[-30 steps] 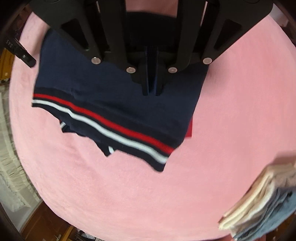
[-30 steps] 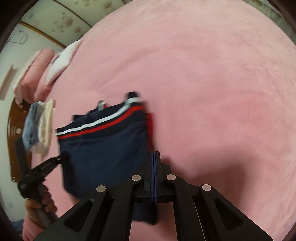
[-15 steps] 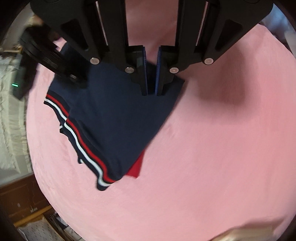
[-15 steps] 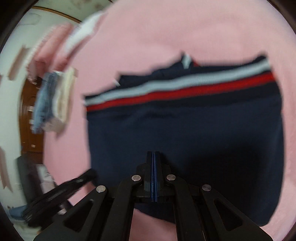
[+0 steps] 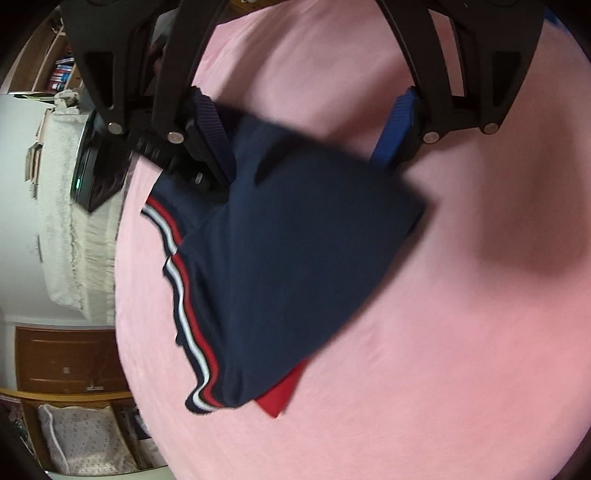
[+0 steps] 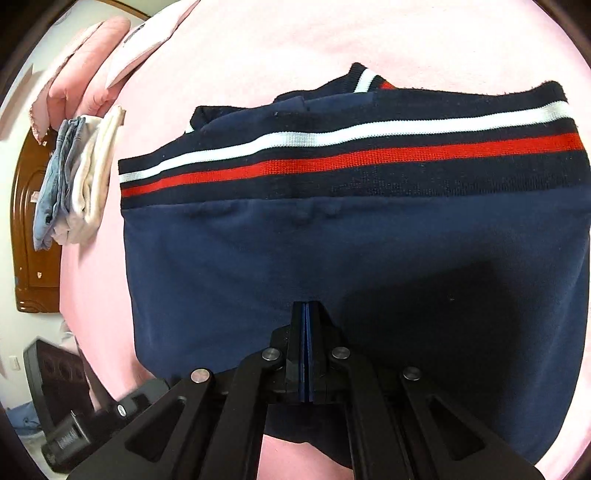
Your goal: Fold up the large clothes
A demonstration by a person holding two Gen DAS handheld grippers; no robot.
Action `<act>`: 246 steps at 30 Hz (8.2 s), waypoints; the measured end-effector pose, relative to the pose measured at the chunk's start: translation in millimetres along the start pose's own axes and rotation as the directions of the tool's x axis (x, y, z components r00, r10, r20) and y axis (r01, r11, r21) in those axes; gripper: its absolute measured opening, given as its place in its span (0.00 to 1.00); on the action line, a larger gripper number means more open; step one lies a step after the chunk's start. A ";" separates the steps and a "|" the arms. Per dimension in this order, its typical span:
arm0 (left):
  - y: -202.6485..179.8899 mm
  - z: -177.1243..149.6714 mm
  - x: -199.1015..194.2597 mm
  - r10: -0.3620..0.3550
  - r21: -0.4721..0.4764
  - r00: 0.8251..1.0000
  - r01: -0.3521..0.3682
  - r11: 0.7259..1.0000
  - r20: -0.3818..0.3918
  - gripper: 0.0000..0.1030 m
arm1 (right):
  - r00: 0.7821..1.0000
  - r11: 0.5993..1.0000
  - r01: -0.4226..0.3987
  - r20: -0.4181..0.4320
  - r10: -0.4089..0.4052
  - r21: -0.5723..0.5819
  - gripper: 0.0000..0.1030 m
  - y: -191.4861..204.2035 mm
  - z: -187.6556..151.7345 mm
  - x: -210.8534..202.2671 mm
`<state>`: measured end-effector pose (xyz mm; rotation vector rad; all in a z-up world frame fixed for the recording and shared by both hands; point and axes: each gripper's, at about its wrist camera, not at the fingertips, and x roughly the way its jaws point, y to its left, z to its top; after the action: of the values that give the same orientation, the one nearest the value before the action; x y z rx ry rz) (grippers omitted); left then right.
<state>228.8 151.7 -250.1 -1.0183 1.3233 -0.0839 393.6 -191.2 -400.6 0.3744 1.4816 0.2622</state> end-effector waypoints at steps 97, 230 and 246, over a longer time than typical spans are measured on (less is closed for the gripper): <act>-193.9 -96.0 -15.9 -0.200 0.641 0.961 0.033 0.767 0.190 0.20 | 0.908 0.897 -0.374 -0.101 0.406 0.236 0.00 -120.4 -38.7 -13.3; -210.1 -132.3 102.0 0.574 0.568 0.804 -0.549 0.612 0.159 0.47 | 0.952 0.952 0.305 0.018 -0.304 -0.036 0.47 -137.6 -84.2 -223.5; -223.1 -111.8 55.4 0.534 0.552 0.822 -0.543 0.633 0.196 0.71 | 0.958 0.956 0.286 0.040 -0.284 -0.069 0.81 -53.1 -63.3 -274.7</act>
<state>261.2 -74.7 -135.9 -0.0595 1.4134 -0.0244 306.3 -343.1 -173.4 0.1013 1.4716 0.0796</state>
